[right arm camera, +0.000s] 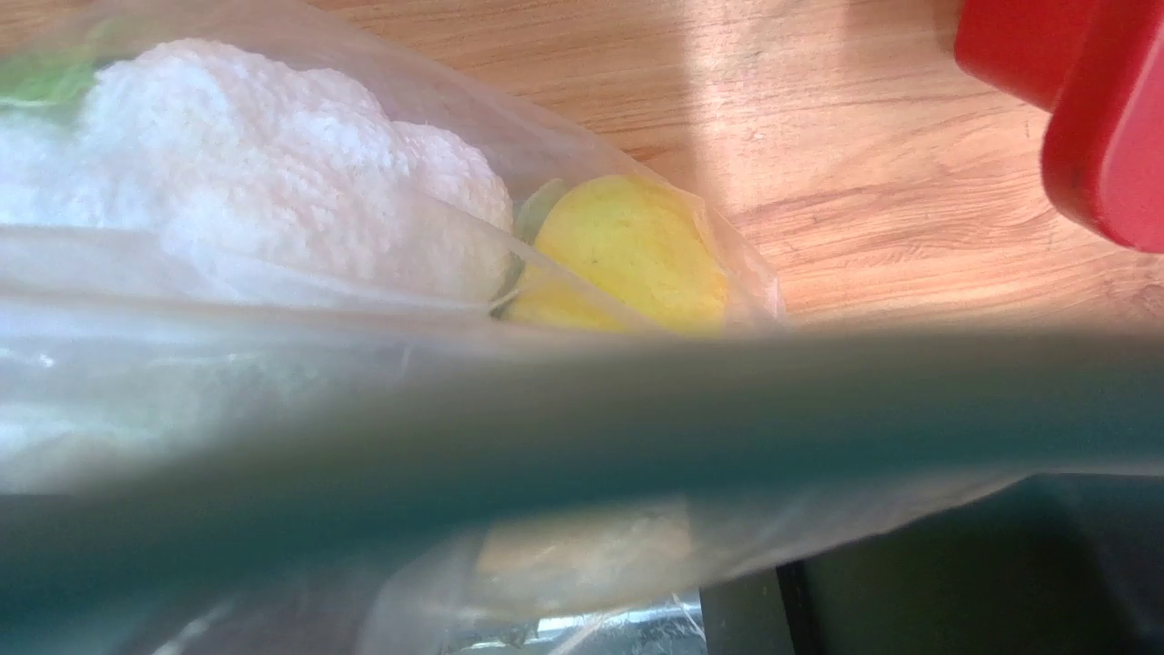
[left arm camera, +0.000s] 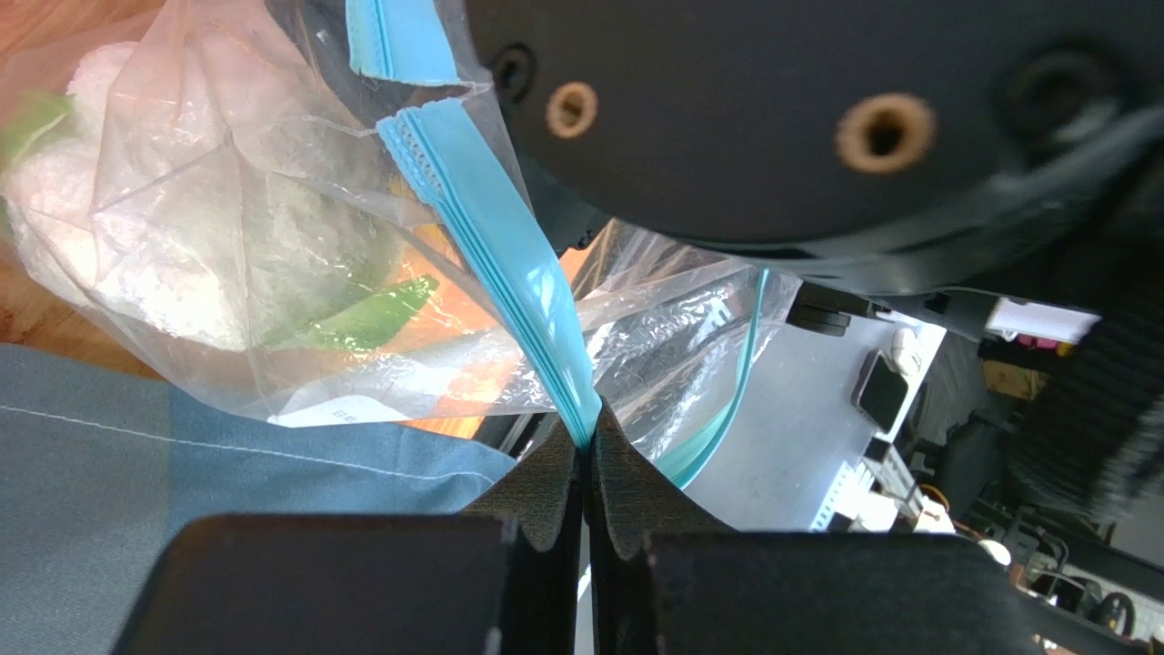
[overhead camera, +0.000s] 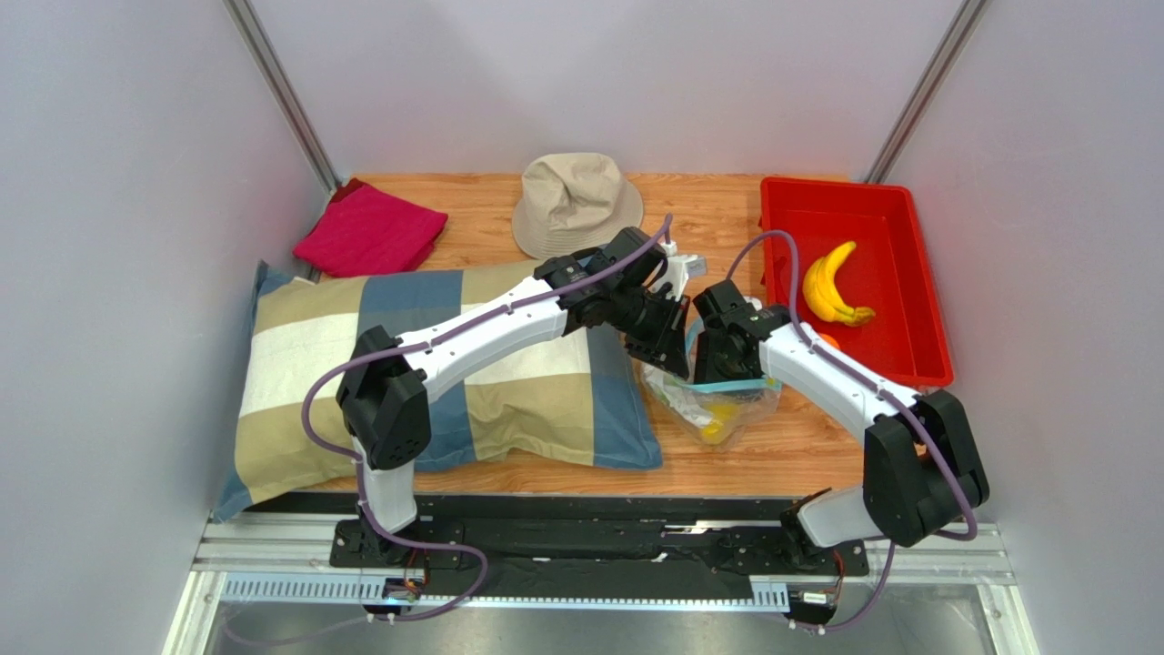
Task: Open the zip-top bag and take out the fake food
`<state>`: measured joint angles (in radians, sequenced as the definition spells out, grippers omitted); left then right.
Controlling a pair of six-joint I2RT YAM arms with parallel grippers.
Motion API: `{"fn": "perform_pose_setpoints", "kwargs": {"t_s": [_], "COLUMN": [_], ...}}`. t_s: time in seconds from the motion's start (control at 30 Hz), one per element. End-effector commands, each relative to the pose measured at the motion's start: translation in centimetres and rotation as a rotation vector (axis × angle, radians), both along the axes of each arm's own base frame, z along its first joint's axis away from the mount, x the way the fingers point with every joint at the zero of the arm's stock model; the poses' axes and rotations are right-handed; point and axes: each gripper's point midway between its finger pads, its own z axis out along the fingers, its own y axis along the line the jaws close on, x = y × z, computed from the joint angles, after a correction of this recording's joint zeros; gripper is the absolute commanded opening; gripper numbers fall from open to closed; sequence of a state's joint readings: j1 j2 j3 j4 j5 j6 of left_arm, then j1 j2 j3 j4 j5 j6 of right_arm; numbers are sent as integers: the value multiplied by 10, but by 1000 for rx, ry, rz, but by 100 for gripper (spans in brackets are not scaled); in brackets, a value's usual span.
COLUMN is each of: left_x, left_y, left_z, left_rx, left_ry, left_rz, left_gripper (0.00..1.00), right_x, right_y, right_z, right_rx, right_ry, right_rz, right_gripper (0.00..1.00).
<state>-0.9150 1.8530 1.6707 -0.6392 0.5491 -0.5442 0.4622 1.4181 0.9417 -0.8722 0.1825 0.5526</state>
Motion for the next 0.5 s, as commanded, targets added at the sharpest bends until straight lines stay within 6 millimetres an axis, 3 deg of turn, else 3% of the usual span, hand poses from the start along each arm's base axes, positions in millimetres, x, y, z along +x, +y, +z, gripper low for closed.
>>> {"fn": "perform_pose_setpoints", "kwargs": {"t_s": [0.0,0.13,0.27,0.33,0.47], "left_x": [-7,-6,-7,-7,-7], "left_y": [0,-1,-1,-1,-2], "left_z": [6,4,-1,-1,-3], "left_rx": [-15,-12,-5,-3,-4], "left_ry": [-2,1,8,12,13], "left_rz": [-38,-37,-38,-36,-34], "left_gripper": [0,0,0,0,0], "right_x": [8,3,-4,-7,-23], "right_y": [-2,-3,-4,-4,-13], "right_z": [-25,-44,-55,-57,-72], "right_rx": [-28,-44,-46,-43,-82], "right_ry": [-4,49,79,84,154], "right_rz": [-10,-3,9,24,24], "right_gripper": [58,56,43,44,55]}}
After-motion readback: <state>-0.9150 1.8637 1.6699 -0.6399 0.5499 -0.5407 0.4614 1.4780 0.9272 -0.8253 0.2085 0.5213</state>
